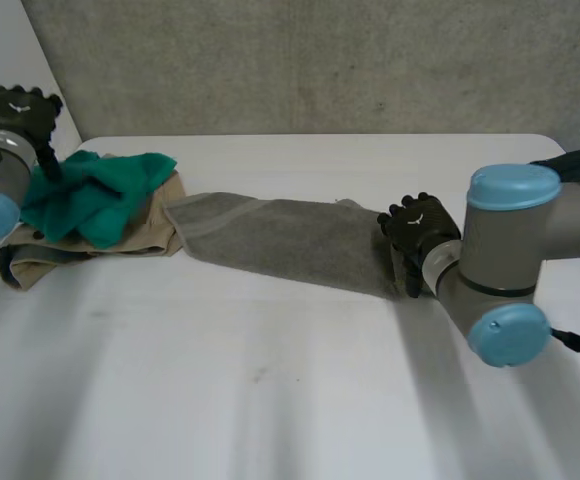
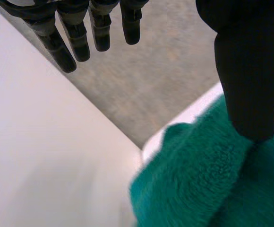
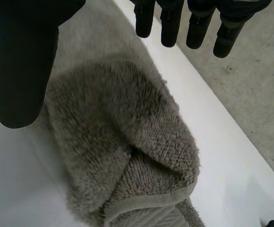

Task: Fold the laundry.

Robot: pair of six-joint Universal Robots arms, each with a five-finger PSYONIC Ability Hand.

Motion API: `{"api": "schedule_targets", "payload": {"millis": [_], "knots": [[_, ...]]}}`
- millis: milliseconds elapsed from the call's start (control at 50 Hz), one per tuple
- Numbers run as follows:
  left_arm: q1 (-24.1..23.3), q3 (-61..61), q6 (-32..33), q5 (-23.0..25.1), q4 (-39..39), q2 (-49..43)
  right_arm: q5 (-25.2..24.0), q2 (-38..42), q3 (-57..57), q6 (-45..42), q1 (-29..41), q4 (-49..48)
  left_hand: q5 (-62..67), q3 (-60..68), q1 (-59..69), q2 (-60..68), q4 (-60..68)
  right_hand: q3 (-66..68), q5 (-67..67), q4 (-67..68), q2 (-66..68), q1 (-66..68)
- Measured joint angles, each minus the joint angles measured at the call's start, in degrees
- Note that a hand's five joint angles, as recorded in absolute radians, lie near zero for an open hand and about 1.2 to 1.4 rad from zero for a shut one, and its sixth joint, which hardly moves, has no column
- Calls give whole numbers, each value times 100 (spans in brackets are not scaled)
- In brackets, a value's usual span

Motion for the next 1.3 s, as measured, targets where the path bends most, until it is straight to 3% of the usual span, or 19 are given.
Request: {"api": "schedule_targets", "payload": {"millis": [140, 240, 260, 300, 400, 440, 580, 760, 960, 1020, 1040, 1060, 1120, 1160, 1300], "knots": [[-197, -1529, -299, 294, 122, 1153, 374, 805, -687, -586, 20, -322, 0, 0, 0, 0, 0, 393, 368, 353, 384, 331], [-349, -2555, -566, 651, 471, 1899, 609, 1054, -1042, -972, 0, -617, 0, 0, 0, -11, 0, 5029, 4730, 4891, 5110, 4841], [-376, -2690, -602, 707, 526, 1992, 635, 1039, -1063, -998, -2, -644, 0, 0, 0, -11, 0, 5329, 5078, 5282, 5359, 4957], [-408, -2829, -639, 768, 590, 2080, 650, 990, -1056, -992, -2, -659, 0, 0, 0, -11, 0, 5479, 5184, 5456, 5430, 4957], [-683, -3300, -809, 1139, 888, 2193, 435, -287, -679, -345, 84, -691, 0, 0, 0, -11, 0, 5585, 5258, 5593, 5433, 4957], [-855, -3313, -862, 1275, 957, 2035, 154, -1091, -480, 132, 151, -601, 0, 0, 0, -11, 0, 5586, 5270, 5593, 5433, 4957], [-1470, -2889, -998, 1468, 924, 1175, -568, -2708, -368, 1185, 322, 220, 0, 0, 0, -11, 0, 5591, 5349, 5594, 5433, 4957], [-2381, -2034, -1595, 1510, 568, 205, -774, -3492, -588, 1658, 532, 1192, 0, 0, 0, -11, 0, 5610, 5349, 5596, 5433, 4957], [-3342, -1772, -3596, 1842, 201, 59, -718, -3640, -409, 1971, 597, 1166, -1, 2, 22, -7, 11, 5618, 5349, 5596, 5433, 4957], [-3523, -1879, -4330, 2086, 54, 169, -695, -3624, -349, 1956, 581, 1104, 437, 457, 490, 438, 484, 5619, 5349, 5597, 5433, 4957], [-3562, -1934, -4577, 2195, -20, 234, -689, -3619, -329, 1942, 571, 1088, 2407, 2452, 2980, 2571, 2530, 5618, 5349, 5597, 5433, 4957], [-3590, -1993, -4808, 2310, -100, 308, -681, -3612, -303, 1918, 555, 1066, 3641, 3713, 4323, 3730, 3794, 5618, 5349, 5597, 5433, 4957], [-3558, -2109, -5151, 2493, -274, 495, -678, -3599, -241, 1868, 488, 1031, 4879, 5003, 5326, 5044, 5042, 5618, 5349, 5598, 5433, 4957], [-3446, -2199, -5282, 2572, -424, 699, -690, -3594, -170, 1831, 390, 1004, 5434, 5498, 5615, 5557, 5621, 5618, 5349, 5598, 5433, 4957], [-2777, -2646, -5207, 2623, -940, 1757, -858, -3465, 234, 1763, -156, 885, 5466, 5578, 5615, 5630, 5688, 5618, 5350, 5599, 5433, 4957]]}}
